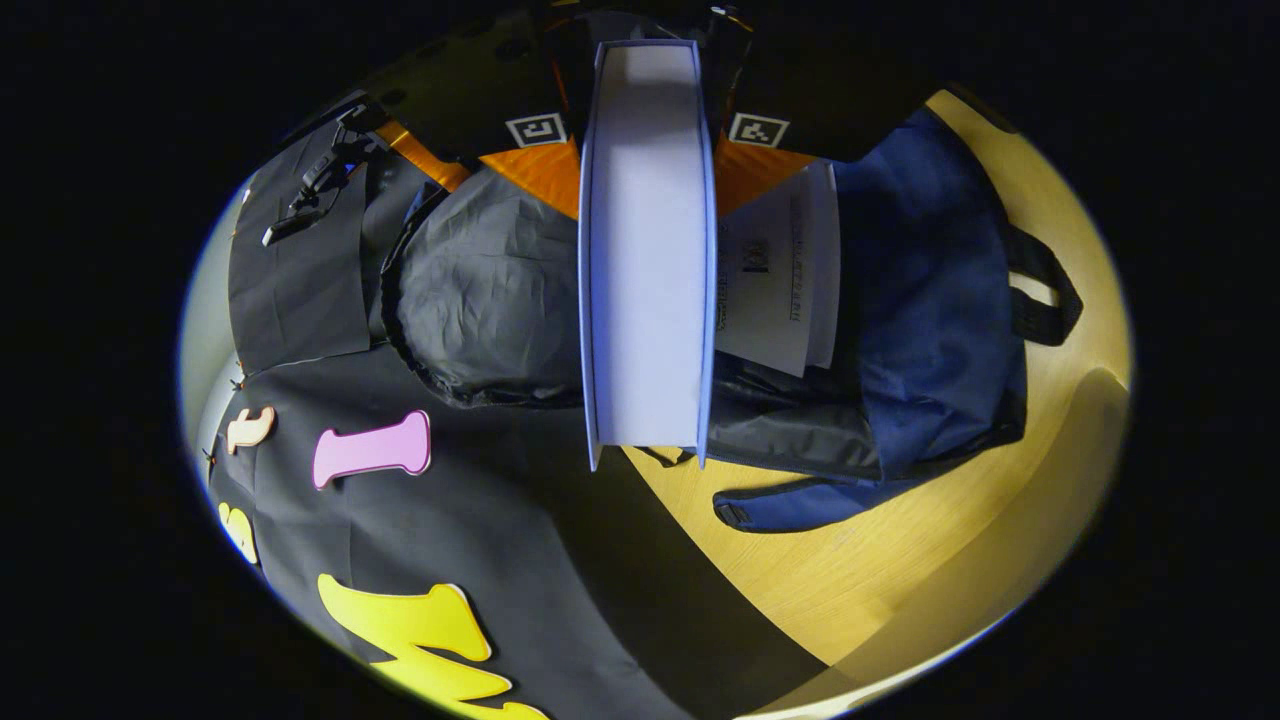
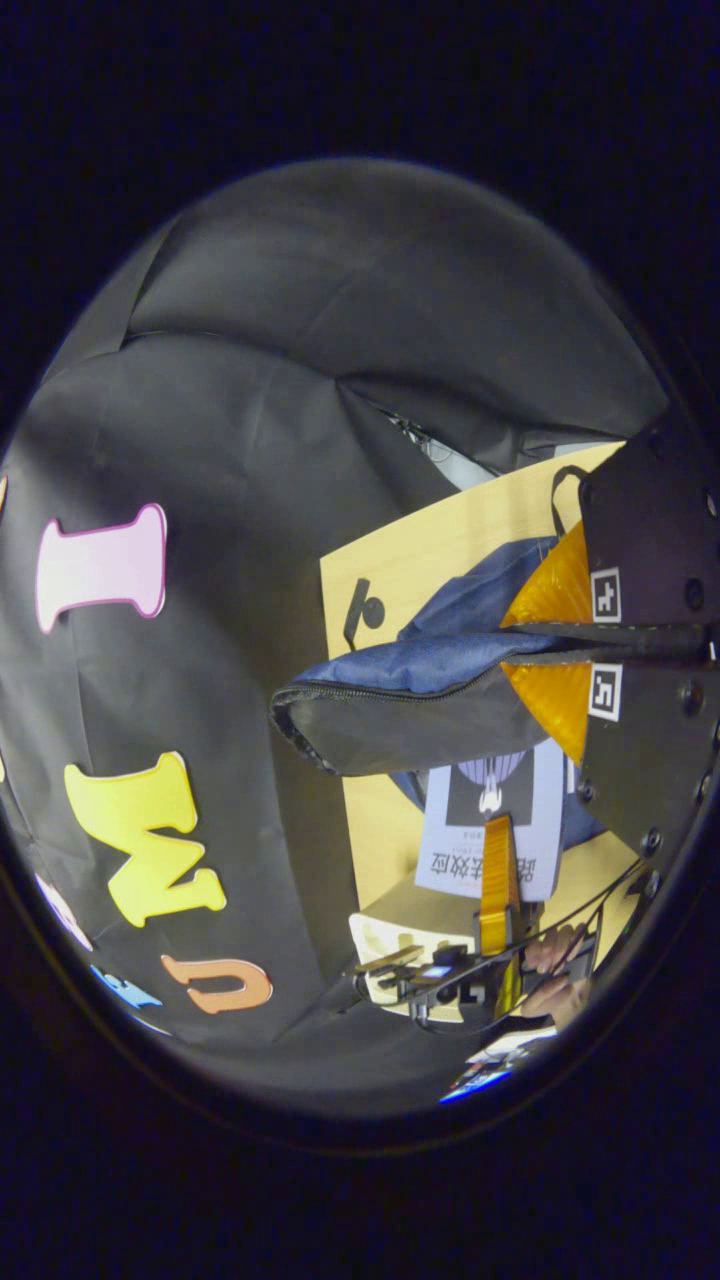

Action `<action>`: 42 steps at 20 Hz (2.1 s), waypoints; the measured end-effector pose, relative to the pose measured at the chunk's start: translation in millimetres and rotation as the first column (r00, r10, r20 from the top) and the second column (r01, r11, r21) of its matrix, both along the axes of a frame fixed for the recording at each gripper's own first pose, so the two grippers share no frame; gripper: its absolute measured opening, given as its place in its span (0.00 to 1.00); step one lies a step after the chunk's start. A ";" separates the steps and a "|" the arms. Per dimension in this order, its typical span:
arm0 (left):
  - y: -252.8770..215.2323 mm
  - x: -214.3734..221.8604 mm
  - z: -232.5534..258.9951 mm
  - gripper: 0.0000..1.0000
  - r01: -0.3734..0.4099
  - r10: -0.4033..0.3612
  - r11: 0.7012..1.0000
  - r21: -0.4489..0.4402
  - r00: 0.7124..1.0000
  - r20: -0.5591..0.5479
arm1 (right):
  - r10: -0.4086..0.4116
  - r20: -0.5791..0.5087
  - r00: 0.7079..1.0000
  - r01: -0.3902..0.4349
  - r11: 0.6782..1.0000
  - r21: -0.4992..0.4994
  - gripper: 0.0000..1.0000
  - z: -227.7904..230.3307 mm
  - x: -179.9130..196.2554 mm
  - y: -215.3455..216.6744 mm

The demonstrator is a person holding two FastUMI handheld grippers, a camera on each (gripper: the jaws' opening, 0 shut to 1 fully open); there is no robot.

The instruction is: Open the schoolbag, grab two books from the bookshelf and put them into the schoolbag.

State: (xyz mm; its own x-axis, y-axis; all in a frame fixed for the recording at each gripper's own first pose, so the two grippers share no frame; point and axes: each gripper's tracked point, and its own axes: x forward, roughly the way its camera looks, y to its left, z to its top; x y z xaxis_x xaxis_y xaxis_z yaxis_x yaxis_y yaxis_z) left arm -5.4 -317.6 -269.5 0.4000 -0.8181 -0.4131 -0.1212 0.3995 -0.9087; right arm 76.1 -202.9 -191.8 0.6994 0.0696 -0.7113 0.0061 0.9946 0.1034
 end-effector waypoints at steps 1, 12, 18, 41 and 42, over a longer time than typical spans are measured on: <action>-4.1 1.1 -1.6 0.45 -0.001 0.001 1.000 -0.015 1.000 -0.002 | 0.006 -0.001 1.000 -0.006 1.000 -0.001 0.00 -0.7 -1.3 -0.2; -53.8 14.8 -26.6 0.45 0.030 -0.033 0.990 -0.141 0.999 -0.025 | 0.028 -0.024 0.999 -0.029 0.999 -0.020 0.01 2.1 2.4 13.4; -53.1 16.9 -33.6 0.47 0.041 -0.047 0.989 -0.142 0.998 -0.041 | 0.024 -0.033 0.999 -0.024 1.000 -0.017 0.00 -2.4 6.6 13.0; 84.0 26.1 3.6 0.82 0.026 -0.153 0.749 0.662 0.979 0.135 | 0.050 -0.016 0.999 -0.050 0.999 0.007 0.04 -15.3 -2.9 44.8; 95.0 27.5 9.9 0.82 0.010 -0.160 0.723 0.691 0.975 0.154 | 0.056 -0.009 0.998 -0.056 0.998 0.007 0.01 -14.2 -5.4 49.1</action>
State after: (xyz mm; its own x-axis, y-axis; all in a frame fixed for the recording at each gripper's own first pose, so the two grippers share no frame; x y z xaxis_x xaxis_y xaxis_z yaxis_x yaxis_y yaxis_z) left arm 22.1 -222.6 -259.6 0.4741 -0.3784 -0.7950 0.0879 0.9187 -0.3850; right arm 70.7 -153.8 -206.1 0.6875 0.1129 -0.7173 -0.0484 0.9928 0.1099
